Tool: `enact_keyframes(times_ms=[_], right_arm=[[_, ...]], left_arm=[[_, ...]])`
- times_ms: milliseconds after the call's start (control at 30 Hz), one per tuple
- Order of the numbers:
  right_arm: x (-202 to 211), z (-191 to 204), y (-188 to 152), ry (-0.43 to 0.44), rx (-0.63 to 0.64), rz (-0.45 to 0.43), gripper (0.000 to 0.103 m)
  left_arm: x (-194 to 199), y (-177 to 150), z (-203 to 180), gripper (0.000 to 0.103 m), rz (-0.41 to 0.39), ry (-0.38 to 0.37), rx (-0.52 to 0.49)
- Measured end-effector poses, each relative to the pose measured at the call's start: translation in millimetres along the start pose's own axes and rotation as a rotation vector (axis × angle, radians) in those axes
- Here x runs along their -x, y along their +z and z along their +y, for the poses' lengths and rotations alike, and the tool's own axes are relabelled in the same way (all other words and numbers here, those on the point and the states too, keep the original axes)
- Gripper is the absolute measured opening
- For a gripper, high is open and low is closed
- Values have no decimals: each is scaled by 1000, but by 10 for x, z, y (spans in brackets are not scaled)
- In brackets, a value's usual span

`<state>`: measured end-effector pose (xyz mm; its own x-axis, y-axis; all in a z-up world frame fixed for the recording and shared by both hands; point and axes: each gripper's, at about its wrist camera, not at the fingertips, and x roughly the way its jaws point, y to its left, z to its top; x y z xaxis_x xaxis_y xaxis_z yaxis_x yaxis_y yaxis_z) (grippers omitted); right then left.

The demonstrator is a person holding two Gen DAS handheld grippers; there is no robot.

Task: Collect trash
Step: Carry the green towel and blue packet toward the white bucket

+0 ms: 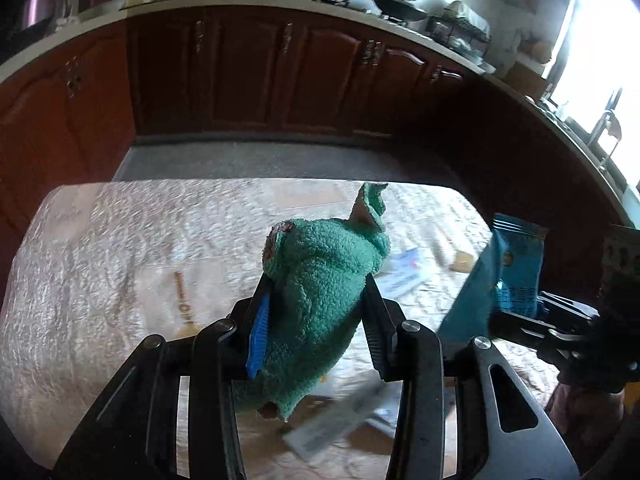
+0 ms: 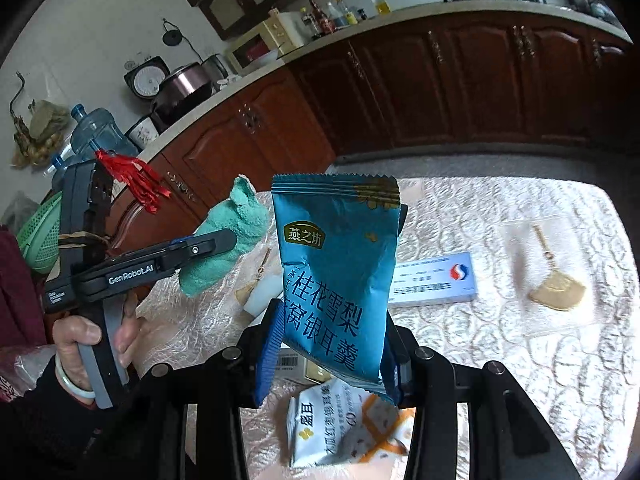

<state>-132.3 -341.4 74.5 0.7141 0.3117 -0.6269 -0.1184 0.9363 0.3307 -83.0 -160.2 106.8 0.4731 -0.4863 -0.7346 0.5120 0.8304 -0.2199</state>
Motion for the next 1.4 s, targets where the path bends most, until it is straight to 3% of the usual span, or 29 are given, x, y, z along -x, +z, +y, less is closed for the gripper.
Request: enact_keyframes(times_ms=[733,1400], right_arm=[[1103,-809,-323,-120,-159,-129,41],[2058,-1745,-759,-282,-336,-220,41]], left_arm=[[-127,3,-1483,39,15,-112,-196],[-579,-46,-2695,39,81,-235,-338]])
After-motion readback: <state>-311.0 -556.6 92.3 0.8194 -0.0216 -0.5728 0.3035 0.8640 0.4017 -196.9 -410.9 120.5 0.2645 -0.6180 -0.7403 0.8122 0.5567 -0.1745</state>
